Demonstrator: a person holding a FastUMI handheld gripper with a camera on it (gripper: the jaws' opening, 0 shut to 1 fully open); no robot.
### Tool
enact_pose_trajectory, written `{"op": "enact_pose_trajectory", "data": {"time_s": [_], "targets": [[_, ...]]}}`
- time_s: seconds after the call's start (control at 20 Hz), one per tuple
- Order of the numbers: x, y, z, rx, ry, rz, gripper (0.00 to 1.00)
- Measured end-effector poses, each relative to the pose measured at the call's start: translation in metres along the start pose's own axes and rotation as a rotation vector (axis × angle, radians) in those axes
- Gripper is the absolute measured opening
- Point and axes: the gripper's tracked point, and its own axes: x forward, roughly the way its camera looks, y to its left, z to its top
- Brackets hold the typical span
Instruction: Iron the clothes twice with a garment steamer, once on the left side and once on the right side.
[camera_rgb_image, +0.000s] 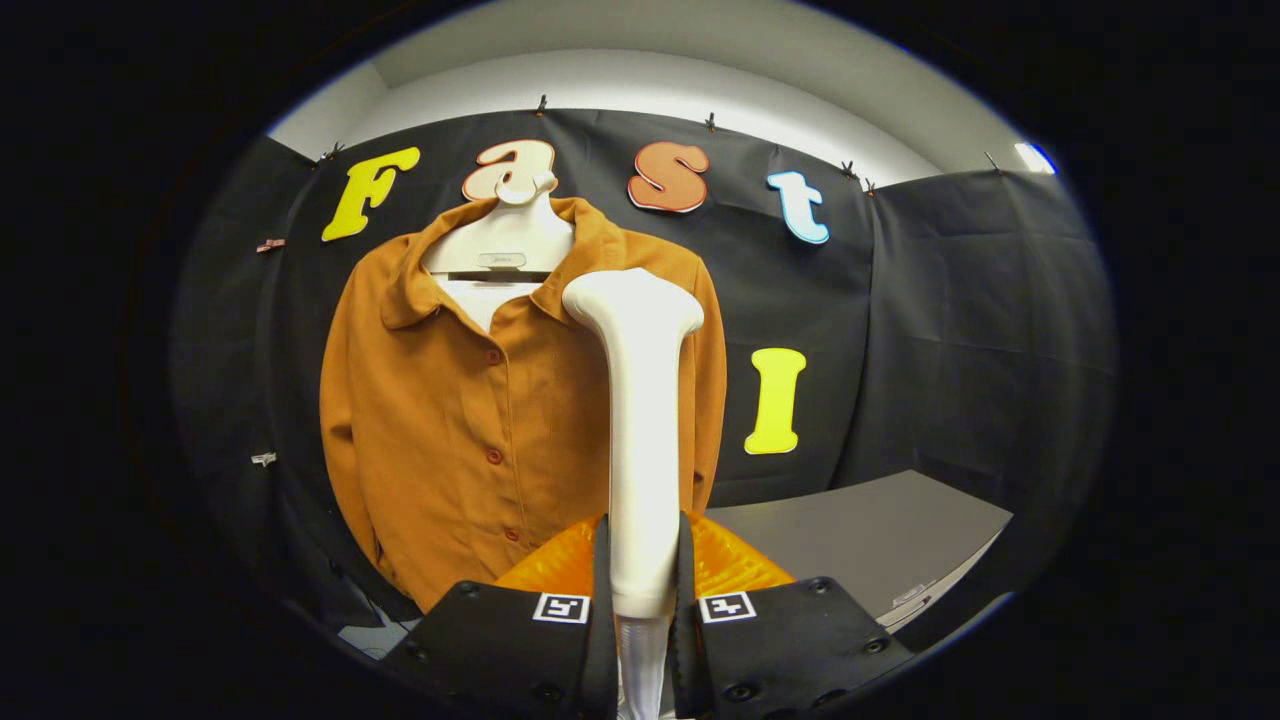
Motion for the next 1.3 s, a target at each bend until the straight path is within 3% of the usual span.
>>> {"op": "enact_pose_trajectory", "data": {"time_s": [0.3, 1.3], "targets": [[0.013, 0.004, -0.018, -0.014, 0.033, 0.005, 0.25], [0.022, 0.008, -0.140, -0.008, 0.298, 0.004, 0.25]]}}
